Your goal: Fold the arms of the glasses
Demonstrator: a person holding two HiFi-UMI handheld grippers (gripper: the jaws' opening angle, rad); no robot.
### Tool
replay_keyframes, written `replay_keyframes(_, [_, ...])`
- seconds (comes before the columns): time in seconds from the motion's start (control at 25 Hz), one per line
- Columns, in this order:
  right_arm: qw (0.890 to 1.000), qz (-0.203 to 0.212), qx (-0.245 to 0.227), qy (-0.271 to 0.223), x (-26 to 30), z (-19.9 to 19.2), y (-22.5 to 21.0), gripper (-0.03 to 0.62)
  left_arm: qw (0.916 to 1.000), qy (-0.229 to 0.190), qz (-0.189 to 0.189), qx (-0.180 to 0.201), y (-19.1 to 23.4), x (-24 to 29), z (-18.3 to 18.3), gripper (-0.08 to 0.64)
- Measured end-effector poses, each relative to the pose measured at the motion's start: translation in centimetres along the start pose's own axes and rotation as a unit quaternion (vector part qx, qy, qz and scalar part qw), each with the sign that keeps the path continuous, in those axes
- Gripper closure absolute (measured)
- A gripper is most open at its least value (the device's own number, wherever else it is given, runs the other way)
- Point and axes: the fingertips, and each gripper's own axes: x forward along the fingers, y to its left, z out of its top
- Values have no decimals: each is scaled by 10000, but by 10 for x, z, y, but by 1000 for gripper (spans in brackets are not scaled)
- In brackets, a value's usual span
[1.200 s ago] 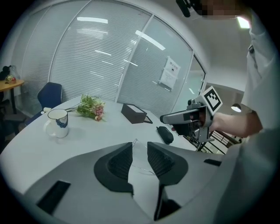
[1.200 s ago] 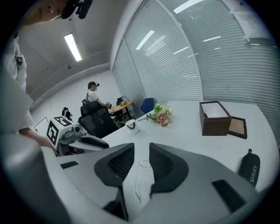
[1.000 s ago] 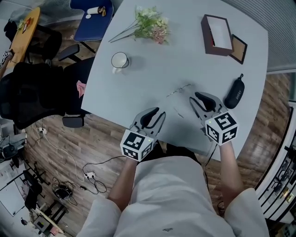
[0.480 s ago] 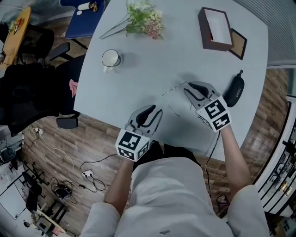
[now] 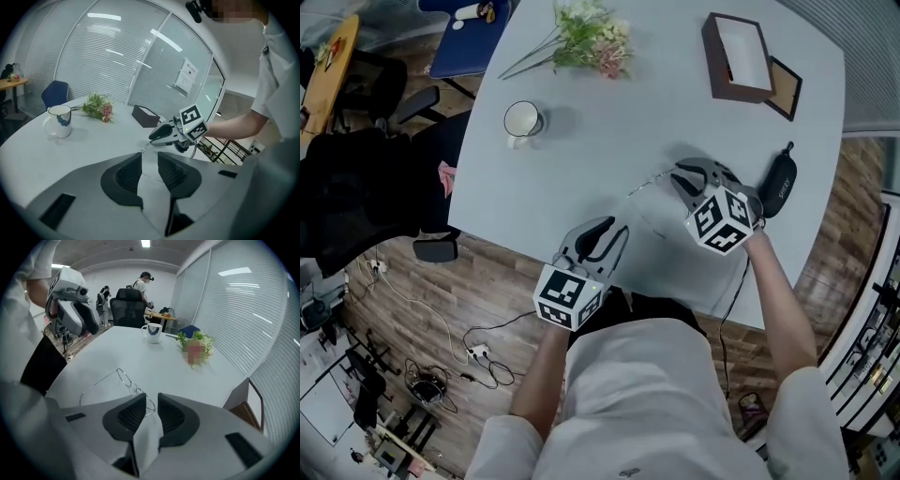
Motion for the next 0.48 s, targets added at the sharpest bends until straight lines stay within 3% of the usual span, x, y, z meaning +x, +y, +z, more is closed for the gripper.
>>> replay_keyframes(0.16, [9983,4,-539,231,9,-4,2,528,10000,68,8,-5,3,3,-4,442])
replay_keyframes(0.48, [9963,77,-760,385,17,-11,4,541,9999,86,9,-64,4,7,-6,442])
